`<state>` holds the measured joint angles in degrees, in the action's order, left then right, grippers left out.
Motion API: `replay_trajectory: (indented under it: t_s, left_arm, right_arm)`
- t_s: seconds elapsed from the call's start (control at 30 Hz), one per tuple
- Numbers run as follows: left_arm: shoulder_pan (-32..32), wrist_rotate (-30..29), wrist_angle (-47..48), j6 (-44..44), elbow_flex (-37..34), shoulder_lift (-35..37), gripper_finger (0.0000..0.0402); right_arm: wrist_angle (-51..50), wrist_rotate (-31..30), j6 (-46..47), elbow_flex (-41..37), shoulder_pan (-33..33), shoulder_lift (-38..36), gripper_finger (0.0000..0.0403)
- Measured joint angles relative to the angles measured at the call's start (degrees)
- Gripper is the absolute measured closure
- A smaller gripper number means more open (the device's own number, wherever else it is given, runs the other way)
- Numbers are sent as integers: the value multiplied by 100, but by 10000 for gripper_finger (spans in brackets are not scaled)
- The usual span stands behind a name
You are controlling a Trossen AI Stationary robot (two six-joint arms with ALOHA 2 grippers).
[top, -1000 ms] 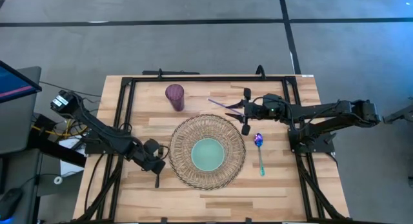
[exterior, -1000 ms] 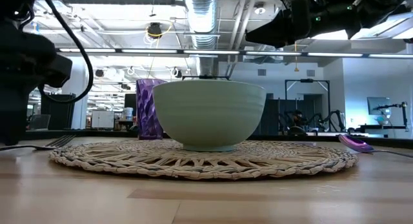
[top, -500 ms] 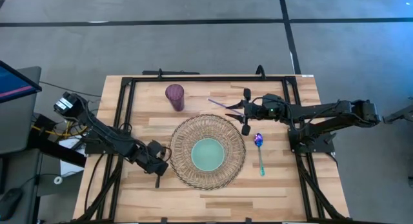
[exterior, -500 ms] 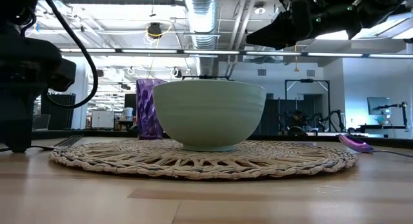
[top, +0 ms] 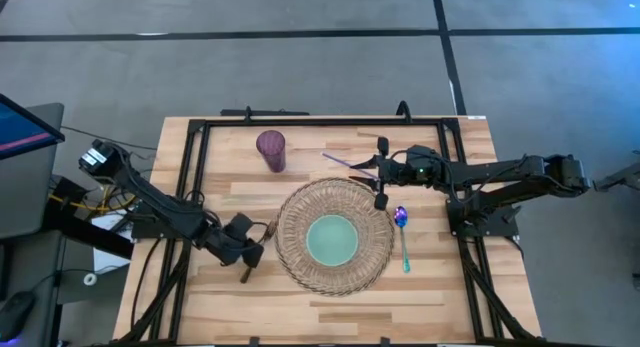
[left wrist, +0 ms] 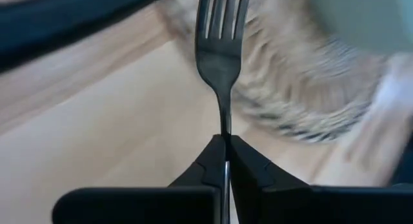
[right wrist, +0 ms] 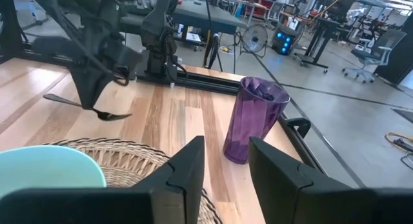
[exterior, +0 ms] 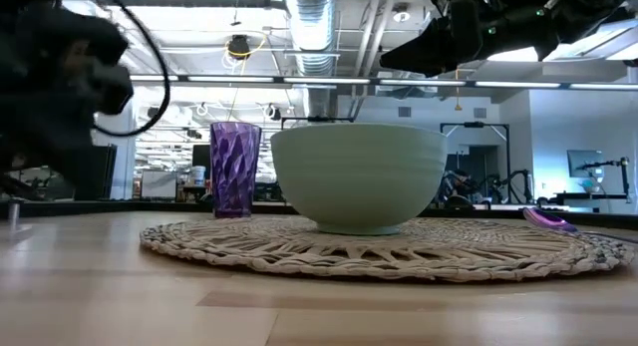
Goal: Pick & Place Utensil
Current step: Put the black fork into the blue bowl on the brown mat
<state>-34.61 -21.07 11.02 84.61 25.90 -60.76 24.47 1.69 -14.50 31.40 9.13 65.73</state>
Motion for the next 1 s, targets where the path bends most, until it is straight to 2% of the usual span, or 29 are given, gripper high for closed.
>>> replay_trajectory:
  t_s: [0.17, 0.4, 0.47, 0.57, 0.7, 0.87, 1.0]
  left_arm:
    - [0, -441, -876, -352, 1, 361, 393]
    - [40, -433, -3328, -1302, 13, 515, 393]
    - [163, -358, -3657, -1135, 14, 469, 393]
    - [441, -195, -3698, -295, 14, 322, 393]
    - [921, 407, -3701, 687, 107, -140, 393]
    - [1495, 1735, -3793, 897, 876, -951, 393]
    - [1892, 2780, -3798, 908, 1601, -1572, 389]
  right_arm:
    - [10, 0, 19, 1, 0, 0, 290]
    - [101, 0, 18, 0, 0, 0, 290]
    - [160, 2, 18, 1, -22, 0, 290]
    - [180, 183, -16, 2, -88, 0, 290]
    - [290, 483, -176, 2, -241, 0, 290]
    - [393, 507, -272, 2, -511, 0, 292]
    - [408, 599, -391, 1, -699, 0, 310]
